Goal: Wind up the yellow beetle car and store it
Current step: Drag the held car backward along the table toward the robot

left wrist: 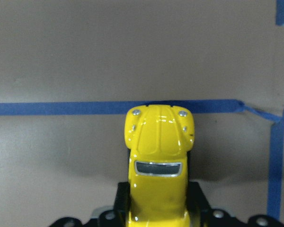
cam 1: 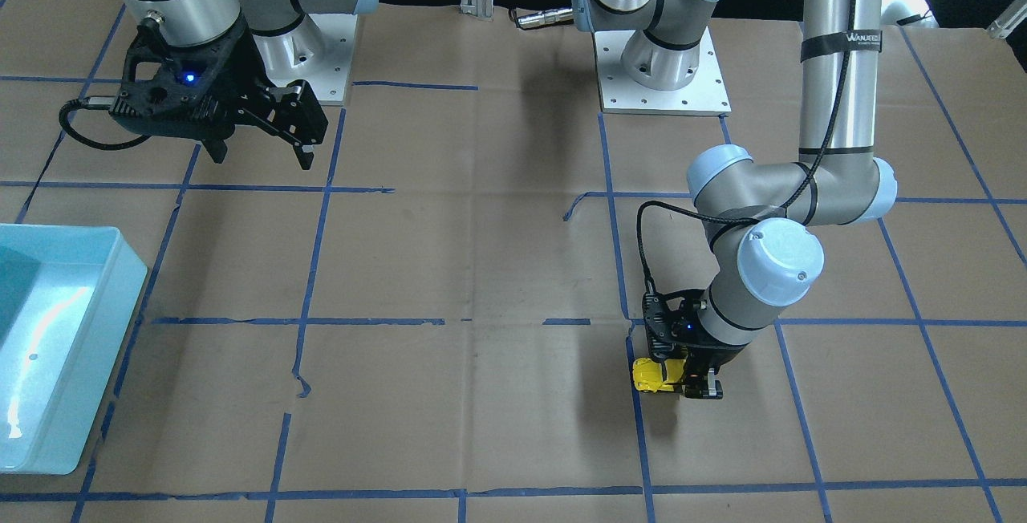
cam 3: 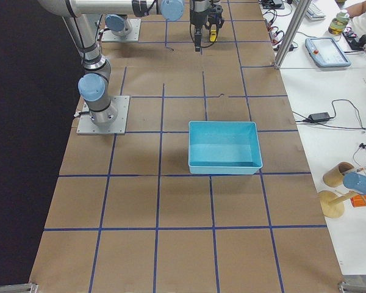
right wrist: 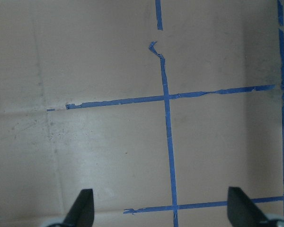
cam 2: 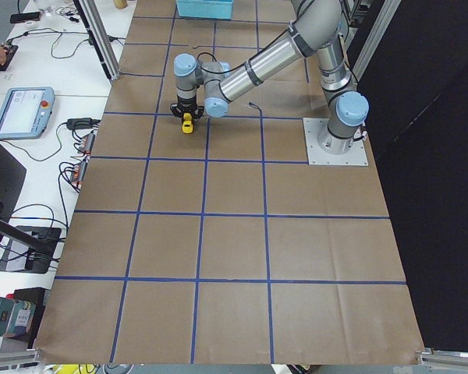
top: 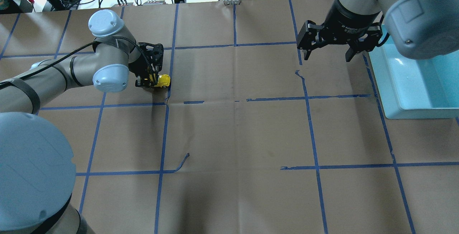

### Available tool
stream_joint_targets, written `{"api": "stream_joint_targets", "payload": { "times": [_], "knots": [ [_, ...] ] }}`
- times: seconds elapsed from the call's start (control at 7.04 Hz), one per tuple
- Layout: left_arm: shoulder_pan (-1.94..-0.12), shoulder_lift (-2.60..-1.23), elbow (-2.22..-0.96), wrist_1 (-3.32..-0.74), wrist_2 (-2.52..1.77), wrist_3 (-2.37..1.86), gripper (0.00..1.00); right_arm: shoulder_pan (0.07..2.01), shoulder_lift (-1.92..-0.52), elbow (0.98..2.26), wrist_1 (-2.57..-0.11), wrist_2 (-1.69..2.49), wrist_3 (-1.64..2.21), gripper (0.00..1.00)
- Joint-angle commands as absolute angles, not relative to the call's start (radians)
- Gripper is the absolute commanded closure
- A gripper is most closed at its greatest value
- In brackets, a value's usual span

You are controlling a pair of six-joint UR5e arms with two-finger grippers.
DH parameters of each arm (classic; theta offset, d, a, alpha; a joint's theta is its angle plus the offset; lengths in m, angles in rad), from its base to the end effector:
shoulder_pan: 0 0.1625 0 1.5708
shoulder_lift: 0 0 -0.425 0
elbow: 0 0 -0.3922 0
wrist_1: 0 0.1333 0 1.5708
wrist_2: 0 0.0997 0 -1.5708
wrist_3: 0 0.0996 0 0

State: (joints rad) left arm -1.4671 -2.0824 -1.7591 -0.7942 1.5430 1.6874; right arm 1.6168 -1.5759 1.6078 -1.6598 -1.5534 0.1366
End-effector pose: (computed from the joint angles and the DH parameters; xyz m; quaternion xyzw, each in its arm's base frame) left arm -0.0717 -0.6259 0.1888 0.7114 0.7016 -0.0348 0.0212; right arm 0.1577 -0.4883 0.4813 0.0450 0.9985 -0.0276 0.0113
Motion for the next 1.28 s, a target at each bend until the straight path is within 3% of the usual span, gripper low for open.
{"api": "stream_joint_targets", "payload": {
  "times": [0.0,1.14],
  "knots": [
    [-1.465,-2.082,-1.758,-0.793,1.546,1.687,0.96,1.617,-1.578,1.606,-1.66,-1.551,0.138,0.0],
    [-1.381,-2.077,-1.781,-0.784,1.542,1.761,0.96,1.618,-1.582,1.6,-1.661,-1.543,0.153,0.0]
  ]
}}
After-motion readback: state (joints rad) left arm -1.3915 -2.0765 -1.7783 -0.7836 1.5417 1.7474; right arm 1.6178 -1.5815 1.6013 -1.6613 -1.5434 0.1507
